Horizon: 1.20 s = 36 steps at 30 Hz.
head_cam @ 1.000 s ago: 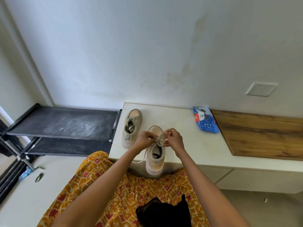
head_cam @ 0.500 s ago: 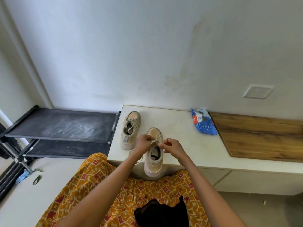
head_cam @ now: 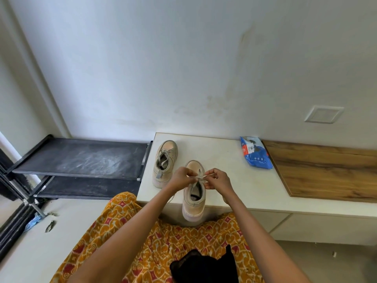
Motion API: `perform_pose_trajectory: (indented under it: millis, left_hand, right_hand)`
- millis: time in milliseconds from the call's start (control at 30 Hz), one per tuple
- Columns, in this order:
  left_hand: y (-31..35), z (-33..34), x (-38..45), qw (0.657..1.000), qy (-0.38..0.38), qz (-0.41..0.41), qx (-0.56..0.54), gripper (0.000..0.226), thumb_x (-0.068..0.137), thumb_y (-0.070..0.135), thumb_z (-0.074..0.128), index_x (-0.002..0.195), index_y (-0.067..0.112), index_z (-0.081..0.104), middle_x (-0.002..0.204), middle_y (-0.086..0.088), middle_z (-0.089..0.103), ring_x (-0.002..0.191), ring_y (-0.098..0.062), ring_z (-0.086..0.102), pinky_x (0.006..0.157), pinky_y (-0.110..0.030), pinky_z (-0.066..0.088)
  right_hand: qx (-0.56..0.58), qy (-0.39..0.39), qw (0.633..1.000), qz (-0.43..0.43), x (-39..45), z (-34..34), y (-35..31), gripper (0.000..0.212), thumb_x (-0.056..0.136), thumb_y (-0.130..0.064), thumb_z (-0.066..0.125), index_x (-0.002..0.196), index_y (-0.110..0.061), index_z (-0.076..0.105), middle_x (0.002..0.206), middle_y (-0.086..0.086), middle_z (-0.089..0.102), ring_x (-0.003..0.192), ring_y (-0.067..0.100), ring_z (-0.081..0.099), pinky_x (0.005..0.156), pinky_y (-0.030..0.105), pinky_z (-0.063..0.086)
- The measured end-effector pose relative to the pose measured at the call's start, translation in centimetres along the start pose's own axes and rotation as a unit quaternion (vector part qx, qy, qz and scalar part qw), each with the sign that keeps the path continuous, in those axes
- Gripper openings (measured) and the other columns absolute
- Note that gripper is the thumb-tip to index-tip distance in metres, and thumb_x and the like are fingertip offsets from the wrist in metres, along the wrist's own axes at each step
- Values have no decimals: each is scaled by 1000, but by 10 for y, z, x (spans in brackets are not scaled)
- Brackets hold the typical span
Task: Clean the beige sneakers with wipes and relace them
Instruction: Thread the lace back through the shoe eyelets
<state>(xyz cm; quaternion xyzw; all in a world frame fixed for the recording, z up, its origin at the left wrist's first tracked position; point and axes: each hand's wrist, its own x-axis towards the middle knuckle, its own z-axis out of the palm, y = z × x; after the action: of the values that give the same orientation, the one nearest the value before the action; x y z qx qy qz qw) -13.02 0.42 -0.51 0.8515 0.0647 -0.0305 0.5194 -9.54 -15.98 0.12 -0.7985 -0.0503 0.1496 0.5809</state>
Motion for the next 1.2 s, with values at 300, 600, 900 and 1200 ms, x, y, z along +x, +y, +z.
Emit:
perform_pose_trajectory:
  millis: [300, 600, 900, 1200]
  left_hand:
    - [-3, 8, 6, 998, 50, -22, -23, 16, 82, 21, 71, 88, 6, 72, 81, -5, 69, 75, -14, 63, 71, -29, 52]
    - [-2, 8, 7, 992, 58, -83, -70, 19, 80, 22, 72, 73, 4, 69, 60, 0, 59, 51, -7, 49, 47, -19, 38]
    - [-2, 7, 8, 989, 54, -99, -97, 19, 79, 24, 75, 68, 10, 68, 60, 0, 59, 50, -6, 48, 46, -18, 38]
    - [-2, 8, 5, 988, 56, -90, -110, 18, 81, 22, 72, 67, 14, 66, 60, 2, 59, 52, -6, 51, 46, -17, 38]
  right_hand:
    - [-175, 2, 978, -115, 0, -7, -8, 20, 85, -31, 67, 98, -18, 59, 96, -2, 56, 84, 10, 57, 67, 17, 48]
    - [-371, -6, 915, -158, -8, 17, -9, 29, 82, -45, 65, 92, -19, 55, 94, -3, 57, 81, 12, 57, 68, 23, 46]
    - [-457, -44, 877, -143, -18, 15, -12, 47, 79, -39, 68, 116, -16, 49, 113, 2, 55, 95, 19, 60, 74, 26, 48]
    - [-445, 35, 863, -237, -17, 20, -1, 20, 93, -30, 54, 107, -14, 56, 101, 3, 65, 83, 18, 65, 69, 27, 54]
